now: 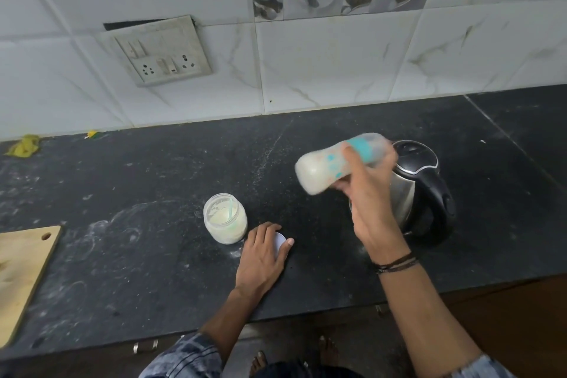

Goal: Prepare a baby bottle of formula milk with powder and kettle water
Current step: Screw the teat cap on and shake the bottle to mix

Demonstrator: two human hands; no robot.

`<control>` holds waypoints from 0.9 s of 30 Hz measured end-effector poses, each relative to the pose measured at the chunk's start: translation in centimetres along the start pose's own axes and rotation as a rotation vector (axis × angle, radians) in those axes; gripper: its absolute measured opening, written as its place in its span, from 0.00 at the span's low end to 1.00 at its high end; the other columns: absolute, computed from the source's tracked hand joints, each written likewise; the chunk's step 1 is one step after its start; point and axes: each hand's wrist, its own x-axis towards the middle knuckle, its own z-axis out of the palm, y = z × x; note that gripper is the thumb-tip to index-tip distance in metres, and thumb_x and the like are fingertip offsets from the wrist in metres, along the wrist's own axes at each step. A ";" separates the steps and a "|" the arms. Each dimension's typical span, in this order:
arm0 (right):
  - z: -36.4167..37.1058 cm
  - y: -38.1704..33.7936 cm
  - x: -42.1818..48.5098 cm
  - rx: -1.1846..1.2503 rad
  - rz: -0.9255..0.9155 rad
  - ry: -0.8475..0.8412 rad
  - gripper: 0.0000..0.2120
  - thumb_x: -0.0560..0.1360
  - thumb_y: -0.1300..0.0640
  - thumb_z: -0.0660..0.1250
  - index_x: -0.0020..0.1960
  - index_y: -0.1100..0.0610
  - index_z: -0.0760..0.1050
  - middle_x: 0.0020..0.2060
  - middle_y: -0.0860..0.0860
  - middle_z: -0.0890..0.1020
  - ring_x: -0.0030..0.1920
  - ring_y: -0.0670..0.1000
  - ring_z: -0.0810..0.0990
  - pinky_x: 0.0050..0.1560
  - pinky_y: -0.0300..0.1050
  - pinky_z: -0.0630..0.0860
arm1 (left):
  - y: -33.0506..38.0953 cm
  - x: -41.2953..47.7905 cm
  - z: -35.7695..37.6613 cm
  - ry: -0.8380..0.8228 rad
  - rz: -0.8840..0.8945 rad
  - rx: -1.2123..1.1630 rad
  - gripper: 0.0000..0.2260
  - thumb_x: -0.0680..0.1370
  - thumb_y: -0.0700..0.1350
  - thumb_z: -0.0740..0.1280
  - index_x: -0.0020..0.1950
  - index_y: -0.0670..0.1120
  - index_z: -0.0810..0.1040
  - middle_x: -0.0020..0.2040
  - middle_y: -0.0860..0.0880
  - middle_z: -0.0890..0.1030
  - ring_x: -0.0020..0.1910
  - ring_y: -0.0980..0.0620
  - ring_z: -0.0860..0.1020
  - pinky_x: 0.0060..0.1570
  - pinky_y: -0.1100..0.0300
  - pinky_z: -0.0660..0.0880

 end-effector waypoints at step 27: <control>-0.8 0.5 -0.3 -0.033 -0.037 0.053 0.27 0.77 0.60 0.73 0.71 0.51 0.65 0.55 0.49 0.80 0.51 0.47 0.86 0.39 0.48 0.83 | 0.0 0.0 -0.1 0.008 -0.001 -0.025 0.24 0.84 0.64 0.56 0.66 0.48 0.76 0.64 0.52 0.77 0.64 0.52 0.73 0.67 0.56 0.70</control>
